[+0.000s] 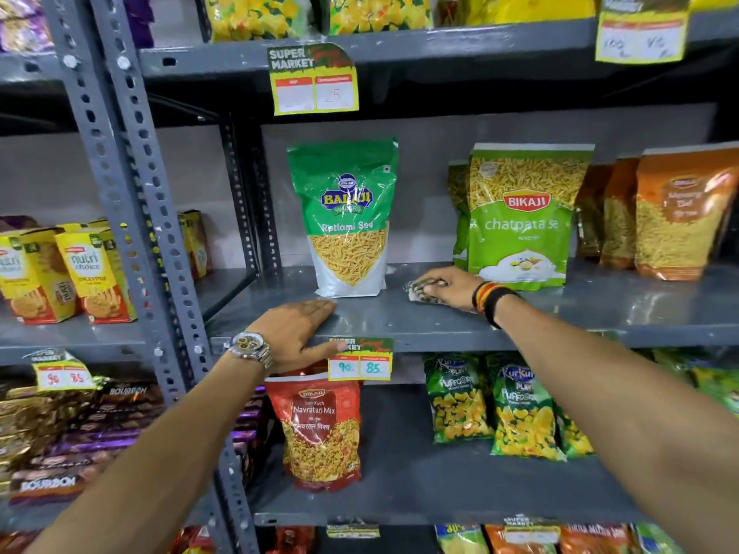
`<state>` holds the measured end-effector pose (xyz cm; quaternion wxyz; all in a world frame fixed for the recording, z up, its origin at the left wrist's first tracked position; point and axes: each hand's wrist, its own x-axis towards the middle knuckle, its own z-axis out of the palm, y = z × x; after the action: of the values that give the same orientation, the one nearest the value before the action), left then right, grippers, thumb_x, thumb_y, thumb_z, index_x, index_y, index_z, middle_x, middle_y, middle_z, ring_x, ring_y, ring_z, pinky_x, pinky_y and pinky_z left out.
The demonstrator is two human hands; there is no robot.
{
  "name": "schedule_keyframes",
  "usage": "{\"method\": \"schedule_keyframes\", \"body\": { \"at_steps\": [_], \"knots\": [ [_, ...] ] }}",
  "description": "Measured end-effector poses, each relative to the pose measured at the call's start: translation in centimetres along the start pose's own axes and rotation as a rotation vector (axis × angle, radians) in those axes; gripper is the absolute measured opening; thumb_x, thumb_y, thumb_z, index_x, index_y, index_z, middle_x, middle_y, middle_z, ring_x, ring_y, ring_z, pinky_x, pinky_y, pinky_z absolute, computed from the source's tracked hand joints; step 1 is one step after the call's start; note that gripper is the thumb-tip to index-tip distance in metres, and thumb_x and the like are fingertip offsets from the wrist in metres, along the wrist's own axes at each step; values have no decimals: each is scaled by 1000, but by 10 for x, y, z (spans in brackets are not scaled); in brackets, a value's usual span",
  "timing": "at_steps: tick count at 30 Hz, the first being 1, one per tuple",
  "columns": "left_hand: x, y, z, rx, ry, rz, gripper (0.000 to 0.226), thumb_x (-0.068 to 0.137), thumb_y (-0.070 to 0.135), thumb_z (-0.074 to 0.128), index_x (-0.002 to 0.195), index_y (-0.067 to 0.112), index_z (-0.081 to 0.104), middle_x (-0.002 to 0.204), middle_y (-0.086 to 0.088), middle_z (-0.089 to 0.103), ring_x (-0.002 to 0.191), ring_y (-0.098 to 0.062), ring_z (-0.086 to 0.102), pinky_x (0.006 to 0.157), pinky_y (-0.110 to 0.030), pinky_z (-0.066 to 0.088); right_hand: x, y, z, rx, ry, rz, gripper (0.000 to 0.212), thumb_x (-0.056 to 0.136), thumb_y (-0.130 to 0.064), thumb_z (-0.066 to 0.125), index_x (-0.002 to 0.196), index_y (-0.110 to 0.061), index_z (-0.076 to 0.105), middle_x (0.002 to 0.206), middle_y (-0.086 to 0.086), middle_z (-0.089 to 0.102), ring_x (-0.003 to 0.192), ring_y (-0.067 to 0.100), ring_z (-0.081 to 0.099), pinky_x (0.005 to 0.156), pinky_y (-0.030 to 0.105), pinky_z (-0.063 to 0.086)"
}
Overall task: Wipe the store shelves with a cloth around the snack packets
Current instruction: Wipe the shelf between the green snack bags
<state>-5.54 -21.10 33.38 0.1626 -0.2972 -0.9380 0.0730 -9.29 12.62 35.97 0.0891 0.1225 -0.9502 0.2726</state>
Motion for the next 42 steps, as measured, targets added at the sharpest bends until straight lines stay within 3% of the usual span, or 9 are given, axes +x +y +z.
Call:
{"method": "schedule_keyframes", "body": {
  "at_steps": [5,11,17,20,24,28,37,39,42],
  "knots": [
    [15,12,13,-61,26,-6,103,82,88,16,158,20,30,163,-3,36,146,-22,39,118,-38,33,-23,-11,-1,-74,-78,-96,29,97,-27,54,125,-25,63,130,4,59,119,20,55,103,32,41],
    [15,11,15,-84,28,-10,100,85,88,19,158,19,31,162,-4,38,144,-23,41,118,-40,36,-101,-15,-37,83,-255,-157,28,97,-29,54,124,-31,62,113,-25,61,98,-14,57,86,5,41],
    [27,32,0,-12,28,105,94,91,80,28,158,15,27,159,-9,41,140,-27,46,115,-40,39,-53,-10,-46,235,147,-97,29,98,-14,53,126,-15,62,117,-1,64,100,3,58,93,16,44],
    [35,39,-4,-9,31,161,88,94,75,34,157,13,31,159,-10,42,142,-27,45,116,-39,35,-17,-12,-28,209,153,-64,28,97,-12,54,123,-13,64,121,4,65,109,14,57,95,19,40],
    [35,38,-1,-35,30,166,85,96,71,36,159,14,27,162,-9,36,147,-24,37,120,-37,28,33,3,-5,103,155,-35,27,93,-20,58,118,-22,67,123,6,68,116,25,61,106,42,45],
    [37,36,3,-67,29,177,86,96,72,35,160,15,25,164,-8,33,149,-23,34,120,-36,26,74,20,6,-13,192,5,27,90,-28,55,113,-36,67,124,3,66,116,29,60,105,44,44],
    [39,30,9,-71,40,185,90,94,78,31,161,20,18,167,-1,23,152,-19,28,120,-29,15,183,77,26,-40,201,78,55,87,-5,42,113,-49,63,126,7,65,115,38,59,105,46,45],
    [41,28,11,-69,45,197,91,94,78,31,161,18,19,167,-3,24,151,-19,29,122,-31,15,200,87,31,-45,180,89,54,84,-10,40,100,-55,66,120,-1,70,117,35,59,108,46,42],
    [43,26,15,-75,52,210,91,94,78,32,161,15,22,166,-4,26,151,-19,29,125,-34,18,204,78,26,-122,129,106,41,84,-28,44,108,-55,62,128,-6,65,124,35,52,111,54,32]
  ]
}}
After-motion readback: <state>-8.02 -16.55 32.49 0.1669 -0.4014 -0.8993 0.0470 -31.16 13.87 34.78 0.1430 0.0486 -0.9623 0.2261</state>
